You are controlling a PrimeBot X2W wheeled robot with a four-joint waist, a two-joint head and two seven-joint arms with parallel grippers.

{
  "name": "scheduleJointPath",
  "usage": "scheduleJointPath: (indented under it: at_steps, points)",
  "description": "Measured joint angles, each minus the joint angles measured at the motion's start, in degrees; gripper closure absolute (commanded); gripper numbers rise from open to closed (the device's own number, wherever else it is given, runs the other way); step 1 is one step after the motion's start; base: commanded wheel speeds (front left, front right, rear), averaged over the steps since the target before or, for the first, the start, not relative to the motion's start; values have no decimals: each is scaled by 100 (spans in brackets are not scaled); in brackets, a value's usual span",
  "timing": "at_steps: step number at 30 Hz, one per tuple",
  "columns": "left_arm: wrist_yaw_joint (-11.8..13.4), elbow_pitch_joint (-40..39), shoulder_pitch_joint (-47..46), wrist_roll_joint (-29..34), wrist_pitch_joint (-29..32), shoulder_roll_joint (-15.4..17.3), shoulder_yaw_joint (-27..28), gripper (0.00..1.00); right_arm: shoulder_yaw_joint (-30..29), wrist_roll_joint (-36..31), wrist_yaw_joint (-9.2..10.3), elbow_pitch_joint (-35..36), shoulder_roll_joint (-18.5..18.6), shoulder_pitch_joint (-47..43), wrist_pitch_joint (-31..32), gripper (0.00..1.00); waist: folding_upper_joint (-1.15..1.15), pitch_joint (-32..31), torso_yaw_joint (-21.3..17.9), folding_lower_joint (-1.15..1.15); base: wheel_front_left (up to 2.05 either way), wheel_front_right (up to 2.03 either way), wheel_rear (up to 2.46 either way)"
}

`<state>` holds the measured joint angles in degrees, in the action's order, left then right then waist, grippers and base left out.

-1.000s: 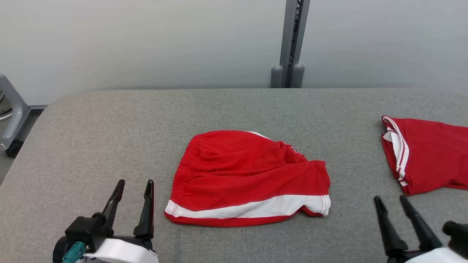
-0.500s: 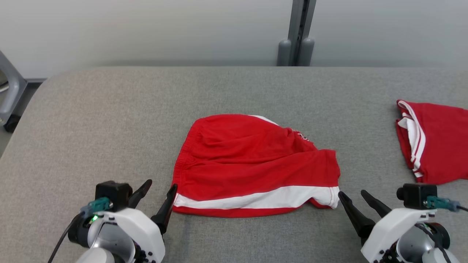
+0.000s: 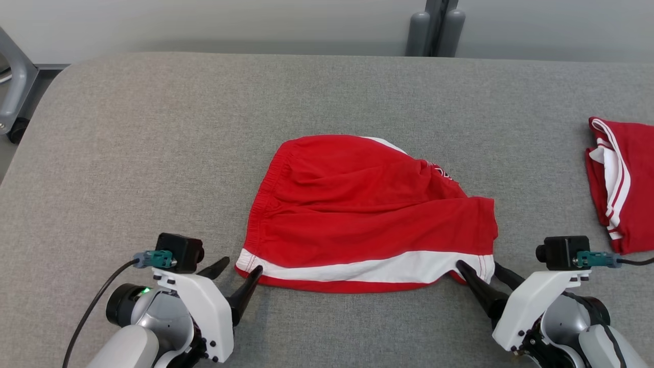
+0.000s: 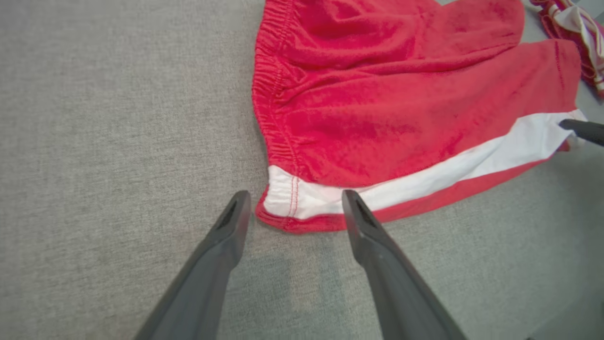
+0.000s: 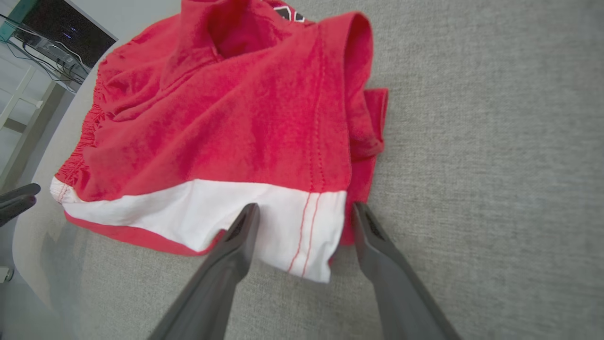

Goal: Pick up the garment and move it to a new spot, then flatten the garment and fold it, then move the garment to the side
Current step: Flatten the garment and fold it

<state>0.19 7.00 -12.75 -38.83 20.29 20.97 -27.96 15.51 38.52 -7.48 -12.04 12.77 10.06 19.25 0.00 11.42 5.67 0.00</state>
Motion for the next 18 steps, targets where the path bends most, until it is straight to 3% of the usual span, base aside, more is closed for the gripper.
scheduleJointPath:
  at_steps: [10, 15, 16, 17, 18]
  points:
    - [-243, 422, -343, -81, 231, 40, -102, 0, 219, 118, 0, 74, -26, 38, 66, 23, 0, 151, -102, 0, 0, 0, 0]
    - [-421, 880, -568, -107, 237, -9, -210, 0, 339, 133, 0, 84, -31, 107, 64, 57, 0, 189, -170, 0, 0, 0, 0]
    - [-452, 953, -587, -108, 236, -23, -241, 14, 355, 137, 0, 82, -33, 109, 64, 60, 0, 186, -183, 0, 0, 0, 0]
    - [-488, 1024, -604, -119, 237, -35, -275, 56, 370, 144, 0, 80, -34, 109, 64, 65, 0, 182, -196, 0, 0, 0, 0]
    - [-517, 1079, -622, -137, 240, -44, -305, 100, 382, 164, 0, 79, -33, 110, 62, 82, 0, 177, -207, 0, 0, 0, 0]
